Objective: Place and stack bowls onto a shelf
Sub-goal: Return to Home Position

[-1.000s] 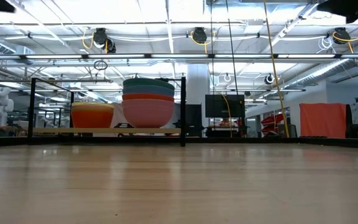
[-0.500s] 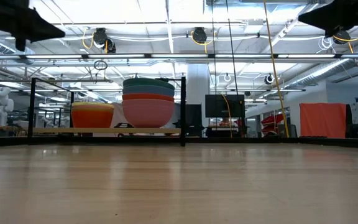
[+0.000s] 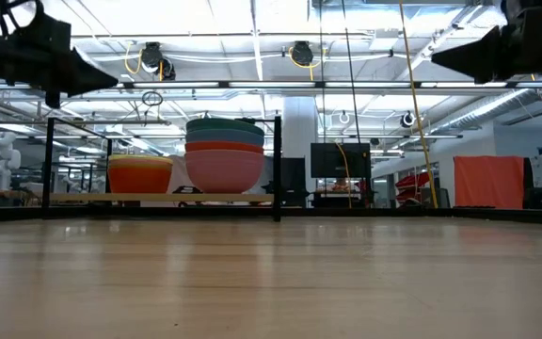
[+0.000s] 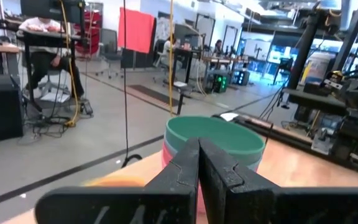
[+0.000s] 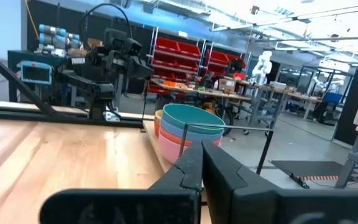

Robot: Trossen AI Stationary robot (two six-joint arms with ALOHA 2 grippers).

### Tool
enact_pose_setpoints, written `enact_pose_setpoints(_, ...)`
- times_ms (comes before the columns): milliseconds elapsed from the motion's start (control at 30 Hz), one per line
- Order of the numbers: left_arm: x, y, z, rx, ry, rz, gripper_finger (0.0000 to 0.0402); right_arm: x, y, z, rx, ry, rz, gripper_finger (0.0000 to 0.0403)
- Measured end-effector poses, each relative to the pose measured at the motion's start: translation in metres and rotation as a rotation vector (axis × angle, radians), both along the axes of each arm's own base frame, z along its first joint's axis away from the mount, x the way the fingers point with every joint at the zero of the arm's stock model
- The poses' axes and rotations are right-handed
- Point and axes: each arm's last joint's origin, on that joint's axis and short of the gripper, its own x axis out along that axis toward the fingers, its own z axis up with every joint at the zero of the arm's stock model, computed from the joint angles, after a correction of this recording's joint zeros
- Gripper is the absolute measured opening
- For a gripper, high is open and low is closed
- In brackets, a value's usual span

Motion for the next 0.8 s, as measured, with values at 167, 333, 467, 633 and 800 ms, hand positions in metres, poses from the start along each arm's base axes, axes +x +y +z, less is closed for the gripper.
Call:
enact_pose_setpoints(167, 0.003, 0.002, -0.012, -0.014, 0.038, 0.0, 0.0008, 0.008, 0.0, -0.022, -0.016, -0.033, -0.002, 0.0)
enact_pose_setpoints(333, 0.006, 0.004, -0.023, -0.027, 0.064, -0.006, 0.0008, 0.008, 0.0, -0.017, -0.05, -0.136, -0.007, 0.0)
enact_pose_setpoints(467, 0.007, 0.005, -0.029, -0.035, 0.08, -0.005, 0.0008, 0.008, -0.001, -0.019, -0.047, -0.113, -0.009, 0.0)
enact_pose_setpoints(633, 0.009, 0.007, -0.036, -0.029, 0.094, 0.002, 0.0008, 0.008, -0.001, -0.018, -0.046, -0.119, -0.01, 0.0)
enact_pose_setpoints(800, 0.011, 0.009, -0.045, -0.016, 0.08, 0.007, 0.0008, 0.008, -0.001, -0.018, -0.044, -0.123, -0.009, 0.0)
